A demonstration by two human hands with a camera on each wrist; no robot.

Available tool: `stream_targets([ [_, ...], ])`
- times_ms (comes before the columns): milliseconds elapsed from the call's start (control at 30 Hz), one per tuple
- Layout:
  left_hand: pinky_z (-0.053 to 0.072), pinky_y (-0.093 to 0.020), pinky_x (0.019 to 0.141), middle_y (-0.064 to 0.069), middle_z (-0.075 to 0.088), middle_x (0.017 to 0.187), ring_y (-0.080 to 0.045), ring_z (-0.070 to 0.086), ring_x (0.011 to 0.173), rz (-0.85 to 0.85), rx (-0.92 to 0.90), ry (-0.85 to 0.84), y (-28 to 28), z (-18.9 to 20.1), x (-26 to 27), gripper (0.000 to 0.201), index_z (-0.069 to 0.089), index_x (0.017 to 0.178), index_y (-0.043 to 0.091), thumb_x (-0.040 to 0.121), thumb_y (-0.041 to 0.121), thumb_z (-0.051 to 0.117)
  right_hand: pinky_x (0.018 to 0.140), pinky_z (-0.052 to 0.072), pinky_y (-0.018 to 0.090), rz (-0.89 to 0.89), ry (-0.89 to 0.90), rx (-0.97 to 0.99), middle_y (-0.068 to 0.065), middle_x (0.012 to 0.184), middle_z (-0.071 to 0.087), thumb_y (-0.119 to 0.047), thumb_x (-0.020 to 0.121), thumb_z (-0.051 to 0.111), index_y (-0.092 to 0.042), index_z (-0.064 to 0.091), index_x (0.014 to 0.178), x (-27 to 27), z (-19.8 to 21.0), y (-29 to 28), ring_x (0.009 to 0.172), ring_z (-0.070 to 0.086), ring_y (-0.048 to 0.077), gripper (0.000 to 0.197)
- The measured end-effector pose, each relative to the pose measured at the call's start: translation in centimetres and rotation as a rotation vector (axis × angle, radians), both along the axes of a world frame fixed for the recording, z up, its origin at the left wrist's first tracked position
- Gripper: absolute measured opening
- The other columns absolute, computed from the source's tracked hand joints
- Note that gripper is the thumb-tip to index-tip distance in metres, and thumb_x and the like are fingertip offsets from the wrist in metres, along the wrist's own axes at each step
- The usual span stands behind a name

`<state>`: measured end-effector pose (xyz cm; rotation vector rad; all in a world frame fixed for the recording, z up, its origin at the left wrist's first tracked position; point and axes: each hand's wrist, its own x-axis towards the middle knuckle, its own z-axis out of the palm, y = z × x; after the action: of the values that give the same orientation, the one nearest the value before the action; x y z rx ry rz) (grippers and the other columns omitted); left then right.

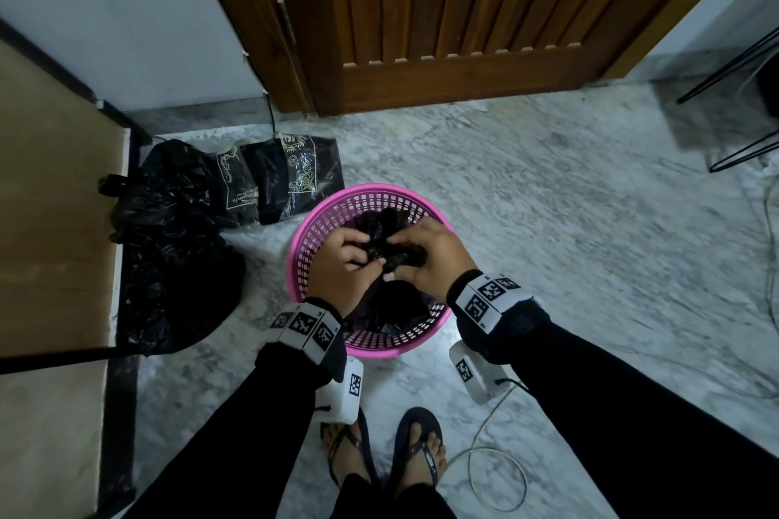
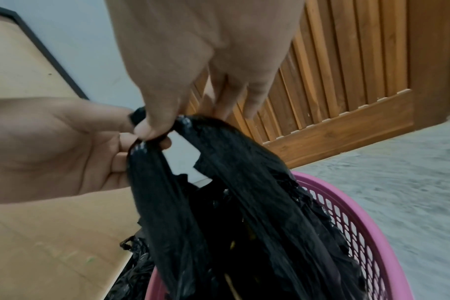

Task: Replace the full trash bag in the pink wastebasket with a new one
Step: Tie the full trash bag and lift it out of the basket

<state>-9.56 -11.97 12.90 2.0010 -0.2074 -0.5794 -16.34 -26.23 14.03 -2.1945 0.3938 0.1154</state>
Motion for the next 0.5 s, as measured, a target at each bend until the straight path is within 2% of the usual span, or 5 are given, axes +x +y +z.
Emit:
stream_targets([
  [67, 0.043, -0.012, 0.063, 0.005, 0.060, 0.064, -0.006, 0.057, 0.062, -0.006, -0.016, 0.033, 0.06, 0.08, 0.09, 0.029, 0.059, 0.088, 0.027, 0.072, 0.008, 0.073, 0.079, 0.047, 0.033, -0.039, -0.138, 0.008, 0.012, 0.088, 0.060, -0.016, 0.064, 0.083, -0.012, 0.072, 0.096, -0.41, -0.36, 0.56, 0.085, 0.056, 0.025, 0.035],
  [233, 0.047, -0.008, 0.064, 0.004, 0.065, 0.072, -0.008, 0.062, 0.072, -0.017, -0.061, 0.080, 0.18, 0.20, 0.21, 0.021, 0.060, 0.070, 0.024, 0.075, 0.007, 0.072, 0.075, 0.050, 0.035, -0.071, -0.213, -0.033, 0.008, 0.081, 0.065, -0.008, 0.074, 0.073, -0.008, 0.069, 0.082, -0.77, -0.83, 1.09, 0.081, 0.059, 0.026, 0.009],
  [333, 0.050, -0.020, 0.067, 0.002, 0.067, 0.070, -0.011, 0.065, 0.068, -0.032, -0.027, 0.040, 0.55, 0.06, 0.15, 0.024, 0.056, 0.064, 0.024, 0.074, 0.009, 0.073, 0.073, 0.048, 0.032, -0.044, -0.153, -0.084, 0.011, 0.081, 0.065, -0.007, 0.074, 0.067, -0.004, 0.064, 0.081, -0.63, -0.77, 1.01, 0.080, 0.059, 0.028, 0.008],
  [400, 0.047, -0.013, 0.060, 0.008, 0.063, 0.064, -0.003, 0.061, 0.060, -0.095, 0.047, -0.065, 0.76, 0.12, -0.24, 0.029, 0.052, 0.062, 0.028, 0.075, 0.010, 0.071, 0.072, 0.047, 0.032, 0.011, -0.108, -0.129, 0.013, 0.078, 0.064, -0.010, 0.070, 0.067, -0.004, 0.063, 0.078, -0.58, -0.59, 1.12, 0.076, 0.060, 0.030, 0.011],
  [500, 0.042, -0.010, 0.052, 0.011, 0.055, 0.062, -0.007, 0.056, 0.060, -0.201, 0.097, -0.176, 0.96, 0.34, -0.75, 0.026, 0.051, 0.065, 0.024, 0.076, 0.007, 0.066, 0.069, 0.051, 0.039, 0.067, -0.070, -0.176, 0.015, 0.076, 0.064, -0.014, 0.067, 0.067, -0.004, 0.065, 0.079, -0.59, -0.56, 1.02, 0.073, 0.061, 0.032, 0.015],
])
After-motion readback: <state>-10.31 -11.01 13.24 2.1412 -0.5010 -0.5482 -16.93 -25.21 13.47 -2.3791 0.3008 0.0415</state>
